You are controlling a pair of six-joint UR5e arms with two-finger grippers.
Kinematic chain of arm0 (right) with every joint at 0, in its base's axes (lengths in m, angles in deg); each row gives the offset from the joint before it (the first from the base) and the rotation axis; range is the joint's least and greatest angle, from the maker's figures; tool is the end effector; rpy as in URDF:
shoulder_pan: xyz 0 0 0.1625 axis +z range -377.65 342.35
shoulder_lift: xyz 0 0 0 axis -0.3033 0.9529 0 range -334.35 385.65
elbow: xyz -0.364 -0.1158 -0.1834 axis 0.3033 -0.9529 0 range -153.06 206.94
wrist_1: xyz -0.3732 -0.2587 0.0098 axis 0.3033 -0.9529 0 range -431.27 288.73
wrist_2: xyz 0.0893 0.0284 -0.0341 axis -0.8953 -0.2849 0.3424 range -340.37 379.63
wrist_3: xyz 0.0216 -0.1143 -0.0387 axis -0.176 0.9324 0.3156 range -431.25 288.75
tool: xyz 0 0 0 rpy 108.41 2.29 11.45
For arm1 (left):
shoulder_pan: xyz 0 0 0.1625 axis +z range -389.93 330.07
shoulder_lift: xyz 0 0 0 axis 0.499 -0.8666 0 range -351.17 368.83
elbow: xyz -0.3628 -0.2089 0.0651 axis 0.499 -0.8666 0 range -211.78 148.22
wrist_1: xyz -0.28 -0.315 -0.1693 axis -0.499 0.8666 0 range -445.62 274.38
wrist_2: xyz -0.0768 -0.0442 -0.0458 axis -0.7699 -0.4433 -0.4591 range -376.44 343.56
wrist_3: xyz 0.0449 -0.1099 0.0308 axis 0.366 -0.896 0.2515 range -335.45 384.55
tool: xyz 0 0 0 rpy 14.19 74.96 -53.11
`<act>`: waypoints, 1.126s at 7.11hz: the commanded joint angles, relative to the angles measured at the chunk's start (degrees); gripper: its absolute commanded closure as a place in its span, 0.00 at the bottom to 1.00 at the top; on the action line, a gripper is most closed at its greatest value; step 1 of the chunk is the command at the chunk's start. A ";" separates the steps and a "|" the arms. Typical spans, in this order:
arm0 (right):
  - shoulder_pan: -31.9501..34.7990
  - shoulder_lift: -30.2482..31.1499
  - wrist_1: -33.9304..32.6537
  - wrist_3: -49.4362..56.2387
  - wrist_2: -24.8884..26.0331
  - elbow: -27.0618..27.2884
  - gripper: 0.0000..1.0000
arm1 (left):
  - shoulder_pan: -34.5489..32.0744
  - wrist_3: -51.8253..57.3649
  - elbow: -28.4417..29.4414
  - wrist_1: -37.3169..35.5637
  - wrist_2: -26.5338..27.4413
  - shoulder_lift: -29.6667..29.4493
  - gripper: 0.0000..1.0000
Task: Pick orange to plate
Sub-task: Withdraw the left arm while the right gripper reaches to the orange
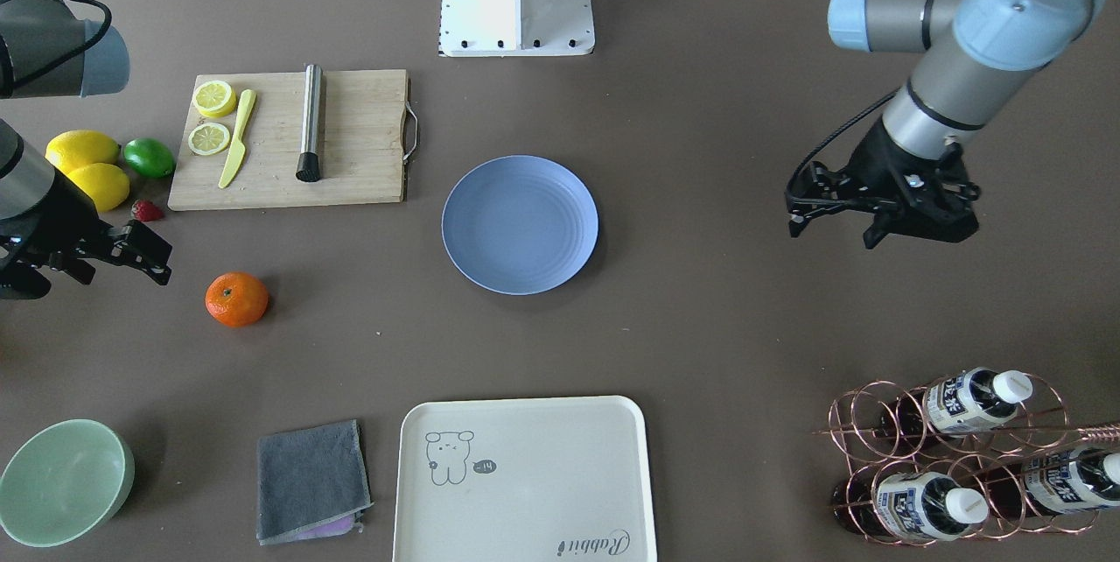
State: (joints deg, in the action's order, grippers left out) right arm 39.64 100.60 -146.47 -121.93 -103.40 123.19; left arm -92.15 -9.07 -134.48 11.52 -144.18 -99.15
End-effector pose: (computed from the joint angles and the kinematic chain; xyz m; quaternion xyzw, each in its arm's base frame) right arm -0.2983 -0.5876 0.4382 0.0421 -0.3994 0.0554 0.9141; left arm 0.2481 -0.5956 0.3593 0.1075 0.4196 0.0591 0.8994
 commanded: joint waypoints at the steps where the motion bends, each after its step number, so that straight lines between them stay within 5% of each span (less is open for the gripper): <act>1: -2.36 -4.09 0.06 -1.00 0.41 -4.12 0.00 | -12.27 21.40 0.92 -12.27 -5.95 4.59 0.02; 3: -4.99 -5.69 0.23 -0.83 3.13 -7.89 0.00 | -19.05 30.04 2.41 -17.68 -5.69 9.86 0.02; 8: -9.22 -6.66 0.23 -0.91 5.68 -10.11 0.00 | -20.22 32.65 3.47 -17.69 -6.21 11.74 0.02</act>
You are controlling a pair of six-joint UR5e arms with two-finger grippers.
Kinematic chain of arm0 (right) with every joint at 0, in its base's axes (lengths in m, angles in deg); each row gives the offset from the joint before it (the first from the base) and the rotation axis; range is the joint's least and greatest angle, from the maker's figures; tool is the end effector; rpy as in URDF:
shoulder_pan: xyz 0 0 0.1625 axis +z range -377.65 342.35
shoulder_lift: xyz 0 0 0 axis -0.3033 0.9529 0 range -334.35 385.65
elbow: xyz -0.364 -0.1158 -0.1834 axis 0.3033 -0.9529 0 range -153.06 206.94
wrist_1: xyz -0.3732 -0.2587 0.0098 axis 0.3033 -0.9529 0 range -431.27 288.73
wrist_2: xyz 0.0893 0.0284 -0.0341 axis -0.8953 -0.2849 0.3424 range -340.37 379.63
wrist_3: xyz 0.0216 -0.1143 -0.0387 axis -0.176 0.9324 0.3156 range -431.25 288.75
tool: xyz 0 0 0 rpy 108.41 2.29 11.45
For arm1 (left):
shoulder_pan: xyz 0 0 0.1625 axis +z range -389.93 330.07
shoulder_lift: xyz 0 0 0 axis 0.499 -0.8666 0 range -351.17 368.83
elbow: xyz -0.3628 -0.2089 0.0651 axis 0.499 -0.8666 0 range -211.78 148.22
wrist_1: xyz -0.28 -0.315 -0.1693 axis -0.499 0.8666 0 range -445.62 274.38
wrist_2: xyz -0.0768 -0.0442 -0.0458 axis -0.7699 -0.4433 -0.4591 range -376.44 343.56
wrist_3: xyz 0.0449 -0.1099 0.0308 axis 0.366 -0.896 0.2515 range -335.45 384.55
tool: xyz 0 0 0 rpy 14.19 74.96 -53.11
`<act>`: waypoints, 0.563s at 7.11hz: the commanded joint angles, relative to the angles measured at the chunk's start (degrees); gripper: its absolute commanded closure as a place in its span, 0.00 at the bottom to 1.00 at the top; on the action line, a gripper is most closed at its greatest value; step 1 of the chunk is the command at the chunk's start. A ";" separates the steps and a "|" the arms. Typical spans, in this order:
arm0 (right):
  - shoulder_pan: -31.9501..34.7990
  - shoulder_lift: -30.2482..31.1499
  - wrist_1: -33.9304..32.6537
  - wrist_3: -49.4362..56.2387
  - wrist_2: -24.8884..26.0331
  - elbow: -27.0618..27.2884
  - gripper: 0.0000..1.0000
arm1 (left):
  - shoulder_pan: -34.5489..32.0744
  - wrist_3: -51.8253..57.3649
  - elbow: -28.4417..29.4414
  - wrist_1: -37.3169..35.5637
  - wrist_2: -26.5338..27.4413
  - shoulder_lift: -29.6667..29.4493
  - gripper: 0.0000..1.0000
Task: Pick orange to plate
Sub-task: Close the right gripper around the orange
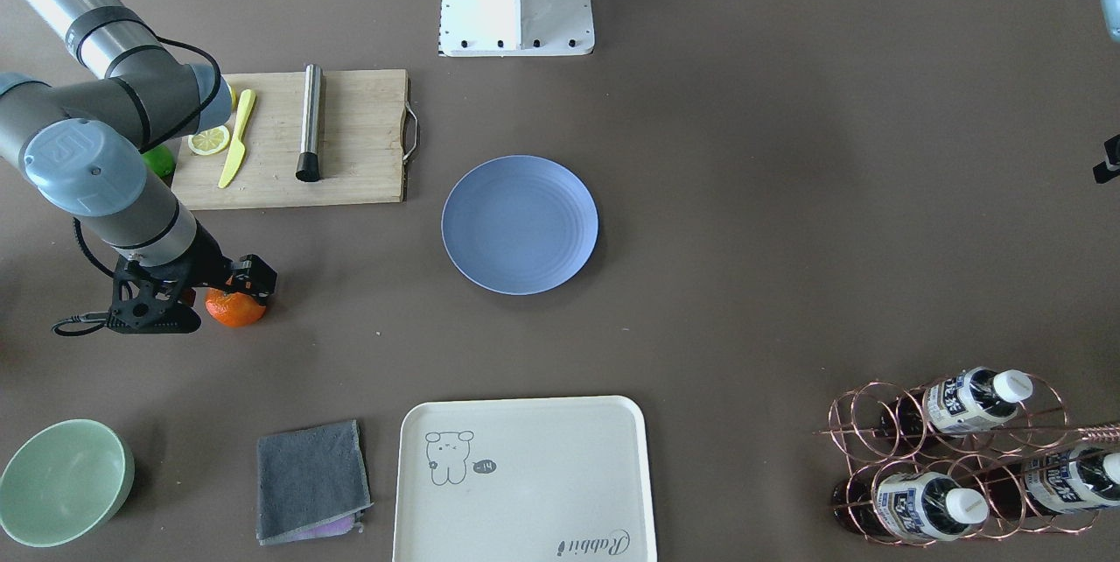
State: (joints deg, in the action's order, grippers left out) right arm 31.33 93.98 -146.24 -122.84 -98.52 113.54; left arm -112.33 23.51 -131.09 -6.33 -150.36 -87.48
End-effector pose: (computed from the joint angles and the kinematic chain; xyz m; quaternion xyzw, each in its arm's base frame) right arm -0.4099 -0.5863 0.4557 0.0235 -0.3619 0.0162 0.9318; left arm 0.0279 -0.5731 0.5461 0.0115 0.3755 0.0691 0.9242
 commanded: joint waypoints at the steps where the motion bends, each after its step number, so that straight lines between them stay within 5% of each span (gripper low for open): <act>1: -1.43 -0.04 0.09 0.00 1.07 -1.25 0.00 | -0.05 0.07 0.08 0.16 -0.03 0.07 0.02; 2: -1.61 -0.04 1.13 -0.18 1.16 -1.60 0.02 | -0.05 0.07 0.17 0.25 -0.03 0.07 0.02; 3: -1.79 -0.04 1.58 -0.53 1.34 -1.87 0.20 | -0.05 0.07 0.26 0.25 -0.03 0.07 0.02; 4: -1.88 -0.22 1.58 -2.18 1.51 -1.87 0.79 | -0.05 0.07 0.17 0.25 -0.03 0.25 0.02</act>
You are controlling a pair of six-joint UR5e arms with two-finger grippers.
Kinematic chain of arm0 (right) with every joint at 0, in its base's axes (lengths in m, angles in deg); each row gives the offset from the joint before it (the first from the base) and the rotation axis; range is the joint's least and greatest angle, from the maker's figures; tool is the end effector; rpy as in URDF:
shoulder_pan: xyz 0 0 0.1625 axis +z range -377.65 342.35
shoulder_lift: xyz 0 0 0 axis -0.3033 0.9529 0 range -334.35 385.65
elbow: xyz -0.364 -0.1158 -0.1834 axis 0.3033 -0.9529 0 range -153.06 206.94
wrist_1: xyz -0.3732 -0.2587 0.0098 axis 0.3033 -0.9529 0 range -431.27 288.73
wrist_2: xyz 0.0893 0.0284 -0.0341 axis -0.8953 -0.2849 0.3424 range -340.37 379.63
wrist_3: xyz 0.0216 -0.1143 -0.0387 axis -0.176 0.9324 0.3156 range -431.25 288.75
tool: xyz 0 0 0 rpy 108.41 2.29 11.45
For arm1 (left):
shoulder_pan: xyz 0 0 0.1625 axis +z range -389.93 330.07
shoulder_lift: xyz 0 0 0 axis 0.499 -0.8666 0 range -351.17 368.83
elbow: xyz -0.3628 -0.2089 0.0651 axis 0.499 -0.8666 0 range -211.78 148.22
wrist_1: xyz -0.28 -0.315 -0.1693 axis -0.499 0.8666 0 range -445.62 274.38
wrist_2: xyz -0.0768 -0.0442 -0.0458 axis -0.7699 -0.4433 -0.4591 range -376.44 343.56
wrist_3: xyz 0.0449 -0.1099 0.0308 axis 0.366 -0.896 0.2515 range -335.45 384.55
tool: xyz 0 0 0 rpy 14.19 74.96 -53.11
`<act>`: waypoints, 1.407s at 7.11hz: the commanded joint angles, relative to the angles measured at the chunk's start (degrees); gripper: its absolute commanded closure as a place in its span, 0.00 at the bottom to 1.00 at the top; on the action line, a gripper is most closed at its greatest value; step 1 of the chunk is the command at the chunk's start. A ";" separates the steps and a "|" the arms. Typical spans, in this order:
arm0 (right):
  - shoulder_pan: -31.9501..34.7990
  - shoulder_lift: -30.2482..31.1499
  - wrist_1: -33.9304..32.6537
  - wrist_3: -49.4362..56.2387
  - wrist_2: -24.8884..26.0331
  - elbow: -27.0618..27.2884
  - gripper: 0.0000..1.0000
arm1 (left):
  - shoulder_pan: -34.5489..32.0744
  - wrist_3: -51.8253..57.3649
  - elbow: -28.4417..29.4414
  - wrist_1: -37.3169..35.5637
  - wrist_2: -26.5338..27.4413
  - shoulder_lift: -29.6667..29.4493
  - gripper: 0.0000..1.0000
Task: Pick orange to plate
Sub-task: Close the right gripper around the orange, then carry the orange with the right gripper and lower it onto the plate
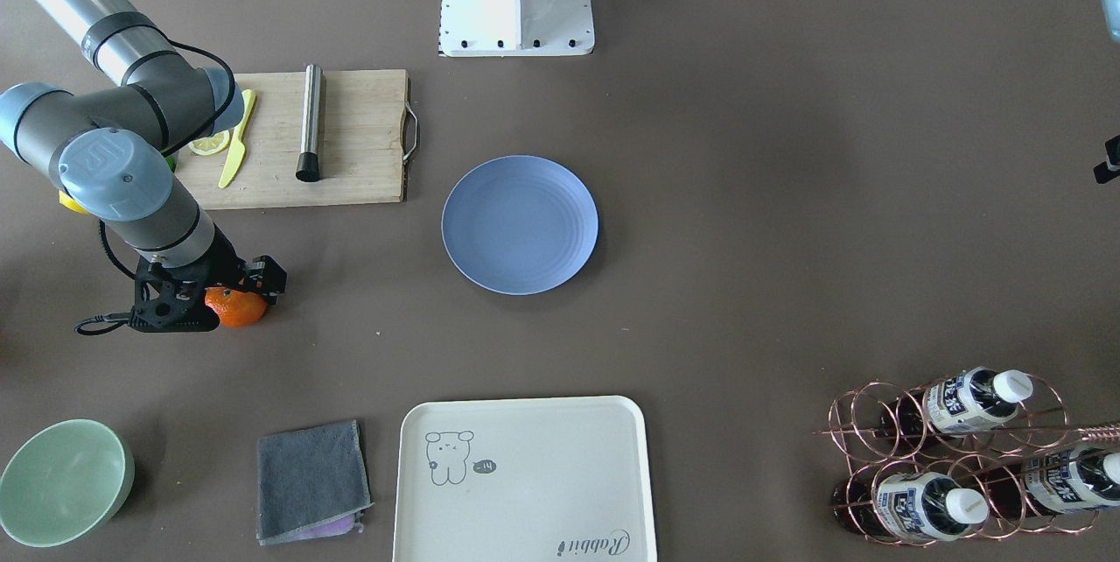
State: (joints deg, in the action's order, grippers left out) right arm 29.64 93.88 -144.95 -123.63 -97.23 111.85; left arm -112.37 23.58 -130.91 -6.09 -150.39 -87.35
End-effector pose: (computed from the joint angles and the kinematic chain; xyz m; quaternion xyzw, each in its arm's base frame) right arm -0.4285 -0.5792 0.4688 0.0222 -0.3541 0.0129 0.9348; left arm 0.0275 -0.5727 0.5486 0.0112 0.3757 0.0691 0.9241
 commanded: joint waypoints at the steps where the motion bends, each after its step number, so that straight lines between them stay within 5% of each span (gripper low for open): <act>1: -0.27 -0.90 0.29 -1.67 0.23 0.08 1.00 | 0.00 0.00 -0.02 0.10 0.00 0.29 0.02; 5: -6.14 -12.20 -5.47 -22.53 1.71 1.57 1.00 | 0.00 0.00 -0.02 -0.51 0.18 1.60 0.02; 6: -8.95 -17.73 -12.21 -25.64 4.42 1.40 1.00 | -0.09 0.00 -0.19 -0.51 0.09 1.78 0.02; 10: -19.95 -26.38 -13.87 -37.17 13.41 -3.41 1.00 | -0.09 0.00 -0.28 -0.43 0.00 2.75 0.02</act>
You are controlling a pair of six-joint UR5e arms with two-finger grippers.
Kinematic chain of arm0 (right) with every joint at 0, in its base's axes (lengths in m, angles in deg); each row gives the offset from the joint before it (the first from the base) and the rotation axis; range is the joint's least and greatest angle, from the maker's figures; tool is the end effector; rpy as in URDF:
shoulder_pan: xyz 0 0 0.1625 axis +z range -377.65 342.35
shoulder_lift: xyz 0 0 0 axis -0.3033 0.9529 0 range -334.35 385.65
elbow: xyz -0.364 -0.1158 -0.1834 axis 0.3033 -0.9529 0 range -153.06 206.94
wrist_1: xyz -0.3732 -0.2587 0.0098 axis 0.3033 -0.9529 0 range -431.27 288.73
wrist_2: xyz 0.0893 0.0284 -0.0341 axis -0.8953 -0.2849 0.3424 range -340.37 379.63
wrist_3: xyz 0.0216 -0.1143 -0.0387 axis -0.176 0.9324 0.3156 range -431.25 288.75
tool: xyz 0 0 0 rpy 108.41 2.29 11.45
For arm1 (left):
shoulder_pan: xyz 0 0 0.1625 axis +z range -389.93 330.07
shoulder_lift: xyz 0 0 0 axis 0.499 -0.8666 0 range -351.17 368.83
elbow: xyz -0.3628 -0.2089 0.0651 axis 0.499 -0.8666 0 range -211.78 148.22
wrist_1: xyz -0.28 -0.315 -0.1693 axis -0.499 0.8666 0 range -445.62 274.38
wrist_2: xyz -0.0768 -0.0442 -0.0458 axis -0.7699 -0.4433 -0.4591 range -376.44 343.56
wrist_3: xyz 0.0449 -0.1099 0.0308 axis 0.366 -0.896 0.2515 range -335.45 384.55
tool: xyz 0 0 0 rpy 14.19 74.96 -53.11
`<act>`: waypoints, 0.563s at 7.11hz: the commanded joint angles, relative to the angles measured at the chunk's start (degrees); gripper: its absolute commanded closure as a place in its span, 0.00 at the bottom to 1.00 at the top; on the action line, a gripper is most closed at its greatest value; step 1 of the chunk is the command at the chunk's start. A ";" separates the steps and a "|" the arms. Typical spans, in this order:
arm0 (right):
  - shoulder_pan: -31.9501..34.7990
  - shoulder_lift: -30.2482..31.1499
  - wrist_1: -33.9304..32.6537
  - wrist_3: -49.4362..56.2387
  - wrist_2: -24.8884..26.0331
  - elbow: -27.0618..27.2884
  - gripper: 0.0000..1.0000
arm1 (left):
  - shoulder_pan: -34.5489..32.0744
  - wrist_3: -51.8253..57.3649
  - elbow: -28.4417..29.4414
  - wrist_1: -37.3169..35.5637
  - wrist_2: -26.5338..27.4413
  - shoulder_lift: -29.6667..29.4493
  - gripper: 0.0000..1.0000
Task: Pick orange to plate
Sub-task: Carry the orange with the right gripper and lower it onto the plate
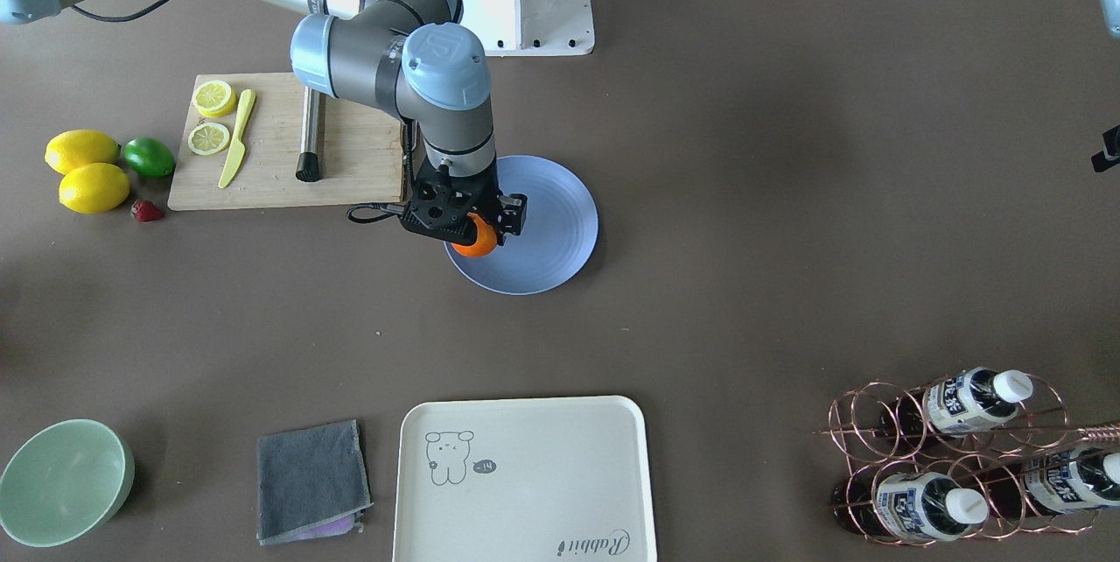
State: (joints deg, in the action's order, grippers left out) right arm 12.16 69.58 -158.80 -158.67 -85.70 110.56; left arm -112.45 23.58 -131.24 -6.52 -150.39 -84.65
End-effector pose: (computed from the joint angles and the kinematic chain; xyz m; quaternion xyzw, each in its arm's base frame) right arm -0.6375 -0.4816 0.1999 -0.0201 -0.3770 0.1710 0.9101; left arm 0.0242 -0.5534 0.5728 -0.0111 0.3743 0.0594 0.9253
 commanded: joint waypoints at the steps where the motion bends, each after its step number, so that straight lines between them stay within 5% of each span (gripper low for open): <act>1: -3.61 -3.05 0.16 -2.14 2.57 -3.80 1.00 | 0.08 0.00 -0.03 0.00 0.00 0.40 0.02; 3: -4.42 -3.24 0.25 -2.14 2.93 -3.99 0.95 | -0.01 0.00 -0.65 0.27 -0.09 1.02 0.02; 4: -4.42 -3.24 0.34 -2.14 2.93 -3.99 0.39 | -0.01 0.00 -0.56 0.35 -0.09 1.02 0.02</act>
State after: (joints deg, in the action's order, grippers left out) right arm 7.94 66.40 -158.54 -160.79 -82.85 106.68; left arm -112.44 23.58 -131.79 -6.26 -150.47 -83.71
